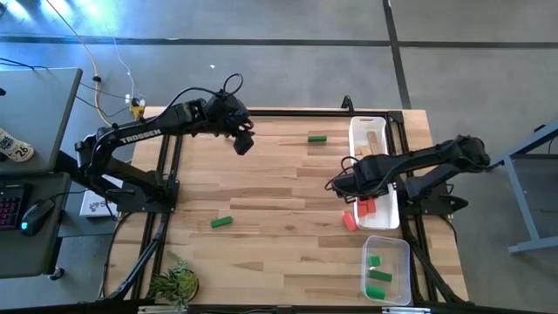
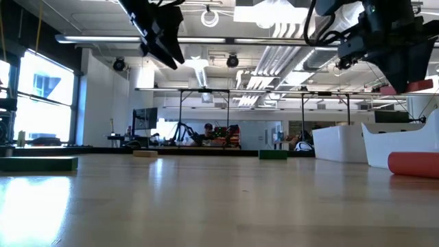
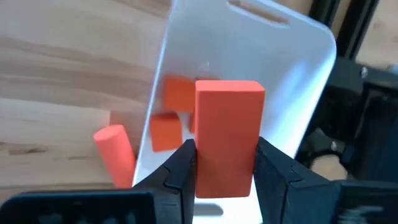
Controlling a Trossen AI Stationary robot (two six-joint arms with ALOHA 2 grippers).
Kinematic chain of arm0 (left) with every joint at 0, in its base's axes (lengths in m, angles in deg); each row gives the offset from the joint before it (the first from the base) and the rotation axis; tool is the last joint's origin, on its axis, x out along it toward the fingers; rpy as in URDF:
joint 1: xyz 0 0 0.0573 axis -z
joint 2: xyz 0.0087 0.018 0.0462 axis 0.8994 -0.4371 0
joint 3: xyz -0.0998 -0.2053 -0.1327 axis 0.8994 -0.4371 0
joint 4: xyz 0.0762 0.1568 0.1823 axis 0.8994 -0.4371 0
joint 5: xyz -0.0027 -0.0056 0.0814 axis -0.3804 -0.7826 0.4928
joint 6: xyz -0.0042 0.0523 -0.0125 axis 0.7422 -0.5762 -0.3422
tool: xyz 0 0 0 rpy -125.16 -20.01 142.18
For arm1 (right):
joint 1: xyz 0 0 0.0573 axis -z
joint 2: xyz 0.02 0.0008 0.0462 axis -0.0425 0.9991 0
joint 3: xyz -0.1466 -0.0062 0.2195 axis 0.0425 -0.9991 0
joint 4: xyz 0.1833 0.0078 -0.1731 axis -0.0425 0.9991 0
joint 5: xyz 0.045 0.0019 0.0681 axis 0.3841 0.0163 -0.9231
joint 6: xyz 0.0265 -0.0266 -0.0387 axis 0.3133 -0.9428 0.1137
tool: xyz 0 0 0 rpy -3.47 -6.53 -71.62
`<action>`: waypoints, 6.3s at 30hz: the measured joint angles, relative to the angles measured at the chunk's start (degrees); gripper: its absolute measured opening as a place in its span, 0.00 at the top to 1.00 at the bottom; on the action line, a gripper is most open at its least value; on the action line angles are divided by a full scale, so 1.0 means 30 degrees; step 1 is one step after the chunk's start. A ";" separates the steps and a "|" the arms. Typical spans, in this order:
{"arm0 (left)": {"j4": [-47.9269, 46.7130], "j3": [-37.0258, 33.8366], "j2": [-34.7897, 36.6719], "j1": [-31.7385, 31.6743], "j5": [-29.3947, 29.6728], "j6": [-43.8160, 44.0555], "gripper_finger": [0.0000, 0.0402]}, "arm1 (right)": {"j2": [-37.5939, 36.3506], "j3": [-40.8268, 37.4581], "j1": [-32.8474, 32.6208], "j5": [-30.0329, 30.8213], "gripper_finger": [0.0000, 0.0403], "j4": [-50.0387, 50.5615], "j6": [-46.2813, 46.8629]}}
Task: Sort & place blocks by color
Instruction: Put the orange block into the bottom white bin, then put the brown block into the top white bin
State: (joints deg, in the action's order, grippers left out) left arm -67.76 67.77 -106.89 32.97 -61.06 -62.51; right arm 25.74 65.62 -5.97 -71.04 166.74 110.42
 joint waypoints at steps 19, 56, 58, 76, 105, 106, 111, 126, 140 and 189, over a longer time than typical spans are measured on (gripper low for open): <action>-0.0376 0.0022 -0.3511 -0.3843 -0.1278 -0.0298 0.44 | 0.0444 0.0000 0.1232 -0.1050 0.59 0.1004 -0.0568; -0.0390 0.2067 -0.4311 -0.8408 -0.2353 -0.0541 0.44 | 0.0423 0.0000 0.7114 0.1882 0.58 -0.2399 -1.1255; -0.0391 0.2178 -0.4311 -0.8393 -0.2364 -0.1282 0.44 | 0.0423 0.0000 0.7309 0.1852 0.58 -0.2603 -1.1589; -0.0485 0.4166 -0.4311 -0.8393 -0.2009 -0.9926 0.44 | 0.0415 0.0007 0.7600 0.1399 0.58 -0.3413 -1.2582; -0.6985 0.4874 -0.9883 -0.5810 0.0801 -1.3203 0.44 | 0.0415 0.0007 0.7592 0.1778 0.58 -0.6849 -1.2597; -0.7018 0.4874 -1.0121 -0.5651 0.0795 -1.3158 0.44 | 0.0415 0.0007 0.7592 0.1778 0.58 -0.6978 -1.2597; -0.7150 0.4874 -1.1122 -0.4862 0.1109 -1.4218 0.44 | 0.0415 0.0007 0.7592 0.1857 0.58 -0.7835 -1.2603; -0.7961 0.4867 -1.3394 -0.3837 0.3898 -1.4501 0.44 | 0.0415 0.0015 0.7592 0.2368 0.58 -0.9741 -1.4435; -0.7685 0.4867 -1.5103 -0.3569 0.6086 -1.4494 0.44 | 0.0415 0.0015 0.7592 0.2274 0.58 -0.9770 -1.5089; -0.6444 0.4830 -1.5058 -0.3680 0.5244 -1.2842 0.78 | 0.0415 0.0015 0.7592 0.2208 0.58 -1.0183 -1.4863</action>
State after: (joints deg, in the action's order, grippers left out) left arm -87.09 82.26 -152.07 21.93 -45.33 -101.04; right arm 26.98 65.66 16.80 -64.42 136.19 65.83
